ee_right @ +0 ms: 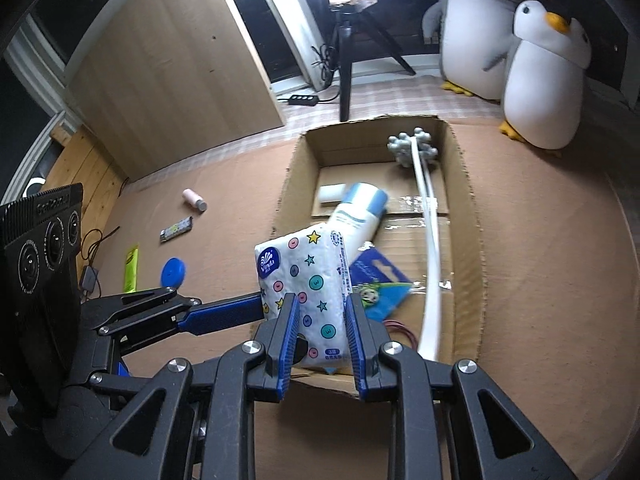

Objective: Organize objects
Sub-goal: 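Carry the tissue pack with the right tool into the box and open it, then move the right tool toward the lime-green tube, then close the right tool on the lime-green tube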

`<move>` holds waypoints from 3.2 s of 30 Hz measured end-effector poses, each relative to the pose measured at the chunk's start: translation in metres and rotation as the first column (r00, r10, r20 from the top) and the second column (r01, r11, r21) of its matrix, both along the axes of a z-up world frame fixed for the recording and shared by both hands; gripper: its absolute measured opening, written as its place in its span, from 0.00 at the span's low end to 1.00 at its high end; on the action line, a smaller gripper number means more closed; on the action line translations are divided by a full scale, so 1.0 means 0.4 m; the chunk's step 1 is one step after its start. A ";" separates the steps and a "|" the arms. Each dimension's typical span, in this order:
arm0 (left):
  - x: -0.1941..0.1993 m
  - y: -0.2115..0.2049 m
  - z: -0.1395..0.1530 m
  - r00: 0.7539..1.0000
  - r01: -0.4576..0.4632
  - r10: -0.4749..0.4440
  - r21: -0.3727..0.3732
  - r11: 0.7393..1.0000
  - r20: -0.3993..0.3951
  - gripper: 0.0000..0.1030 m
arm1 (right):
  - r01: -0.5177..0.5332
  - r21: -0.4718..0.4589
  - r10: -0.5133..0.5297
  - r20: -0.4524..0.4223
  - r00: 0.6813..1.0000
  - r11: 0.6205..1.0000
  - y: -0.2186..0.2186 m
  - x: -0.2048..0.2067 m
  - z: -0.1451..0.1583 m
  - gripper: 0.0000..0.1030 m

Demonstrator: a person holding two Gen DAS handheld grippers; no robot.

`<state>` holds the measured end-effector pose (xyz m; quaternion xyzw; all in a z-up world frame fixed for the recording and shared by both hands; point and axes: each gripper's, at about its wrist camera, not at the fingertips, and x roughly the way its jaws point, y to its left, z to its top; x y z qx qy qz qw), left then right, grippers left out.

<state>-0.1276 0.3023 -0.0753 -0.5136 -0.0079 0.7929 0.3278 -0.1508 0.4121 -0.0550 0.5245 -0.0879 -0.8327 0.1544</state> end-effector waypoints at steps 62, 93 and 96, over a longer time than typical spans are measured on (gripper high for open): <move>0.244 -1.027 -0.121 0.724 -0.675 0.689 -0.177 0.716 0.025 0.98 | -0.242 0.018 0.243 -0.078 0.967 0.970 -0.556 0.047 -0.035 0.57; 0.067 -1.102 -0.258 0.799 -0.571 0.560 -0.019 0.821 0.218 0.50 | -0.422 -0.182 0.457 0.253 0.853 0.888 -1.005 -0.047 -0.262 0.33; 0.060 -1.096 -0.262 0.804 -0.564 0.550 0.001 0.826 0.226 0.49 | -0.417 -0.195 0.458 0.275 0.845 0.888 -1.006 -0.050 -0.274 0.29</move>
